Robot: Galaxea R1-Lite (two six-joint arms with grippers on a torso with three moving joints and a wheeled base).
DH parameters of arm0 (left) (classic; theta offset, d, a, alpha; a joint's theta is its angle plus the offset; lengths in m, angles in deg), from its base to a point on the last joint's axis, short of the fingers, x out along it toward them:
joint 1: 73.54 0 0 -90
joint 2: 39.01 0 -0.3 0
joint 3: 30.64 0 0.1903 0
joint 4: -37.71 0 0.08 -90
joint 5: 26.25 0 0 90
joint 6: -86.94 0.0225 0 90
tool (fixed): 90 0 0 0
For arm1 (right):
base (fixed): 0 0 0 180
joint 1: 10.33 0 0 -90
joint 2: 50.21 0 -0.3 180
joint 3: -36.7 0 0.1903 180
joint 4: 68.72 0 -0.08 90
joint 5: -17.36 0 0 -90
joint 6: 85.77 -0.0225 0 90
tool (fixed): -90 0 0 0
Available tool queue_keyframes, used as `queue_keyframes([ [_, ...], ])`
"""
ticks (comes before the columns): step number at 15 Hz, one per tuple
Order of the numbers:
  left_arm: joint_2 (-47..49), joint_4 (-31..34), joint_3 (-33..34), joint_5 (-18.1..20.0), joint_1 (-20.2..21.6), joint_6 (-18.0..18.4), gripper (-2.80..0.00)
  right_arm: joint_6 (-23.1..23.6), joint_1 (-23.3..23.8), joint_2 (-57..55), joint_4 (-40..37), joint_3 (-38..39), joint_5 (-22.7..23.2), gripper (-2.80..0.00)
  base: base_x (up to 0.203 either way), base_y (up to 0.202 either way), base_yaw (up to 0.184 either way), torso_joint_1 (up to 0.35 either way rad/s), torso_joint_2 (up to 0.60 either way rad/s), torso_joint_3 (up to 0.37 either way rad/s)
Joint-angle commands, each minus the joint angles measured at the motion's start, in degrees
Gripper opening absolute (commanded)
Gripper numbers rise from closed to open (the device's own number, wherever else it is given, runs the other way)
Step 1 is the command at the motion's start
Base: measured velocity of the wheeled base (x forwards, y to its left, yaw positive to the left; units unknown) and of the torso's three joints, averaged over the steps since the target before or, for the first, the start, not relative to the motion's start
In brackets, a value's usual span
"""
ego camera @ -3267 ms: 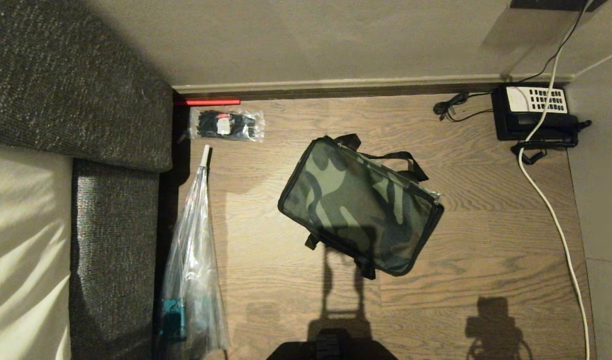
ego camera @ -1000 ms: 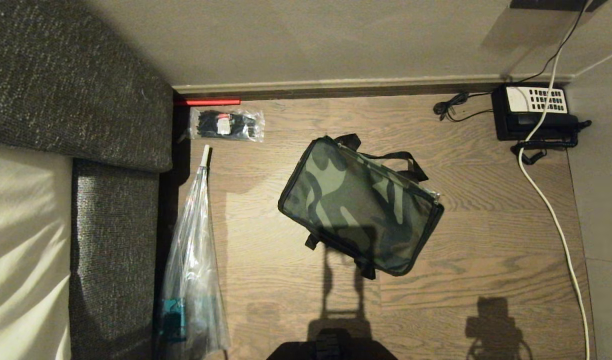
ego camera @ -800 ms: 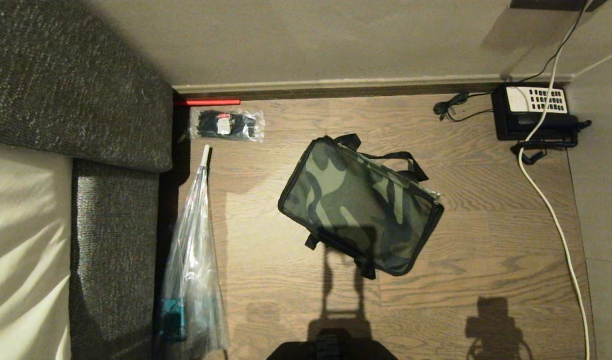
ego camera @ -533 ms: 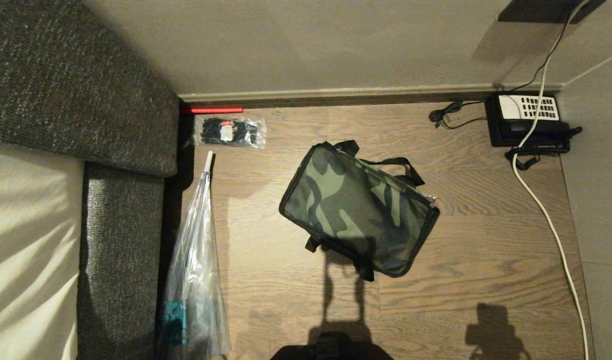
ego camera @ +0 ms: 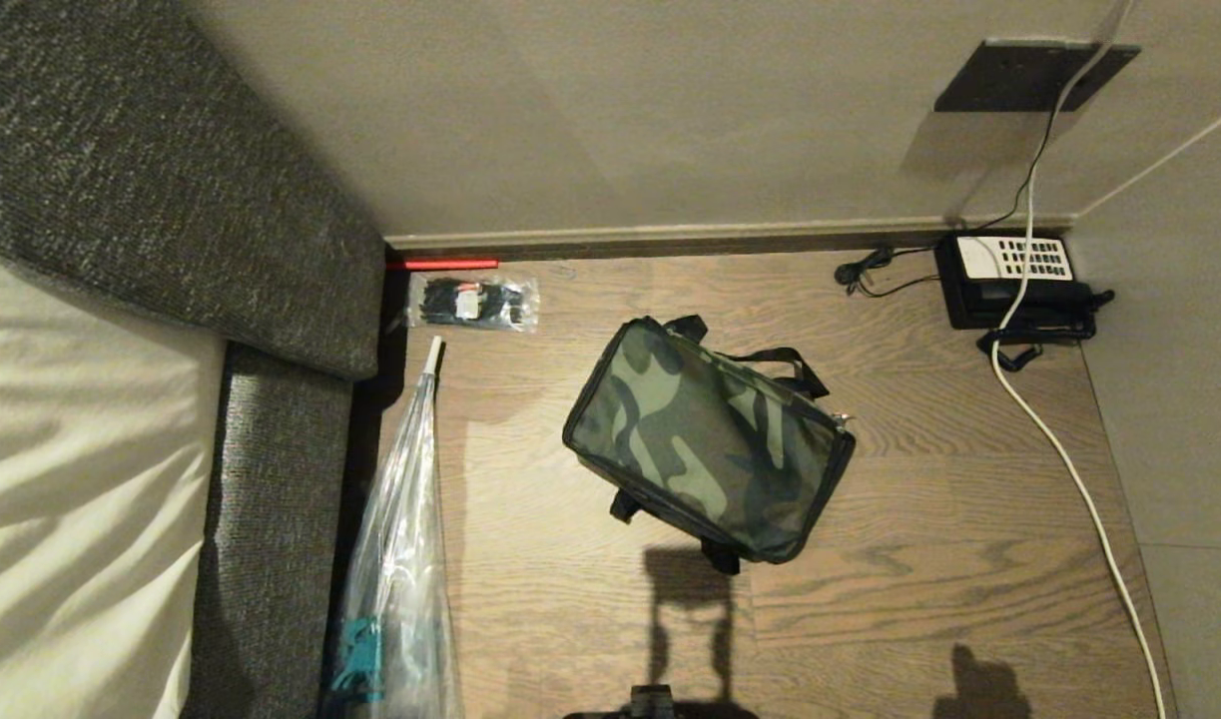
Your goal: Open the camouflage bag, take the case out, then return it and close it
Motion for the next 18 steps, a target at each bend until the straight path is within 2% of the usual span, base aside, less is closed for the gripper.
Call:
queue_keyframes([
  [1,0.0,0.0,0.0,0.0,0.0,0.0,-2.80,0.0,0.0,1.0,0.0,0.8,0.0,-2.80,0.000,0.000,0.000,0.002,0.01,0.197],
  [18,0.0,-0.1,-0.1,0.0,0.0,-0.1,-2.80,-0.1,0.0,1.0,0.0,0.8,0.0,-2.80,0.000,0.000,0.000,0.003,0.00,0.205],
])
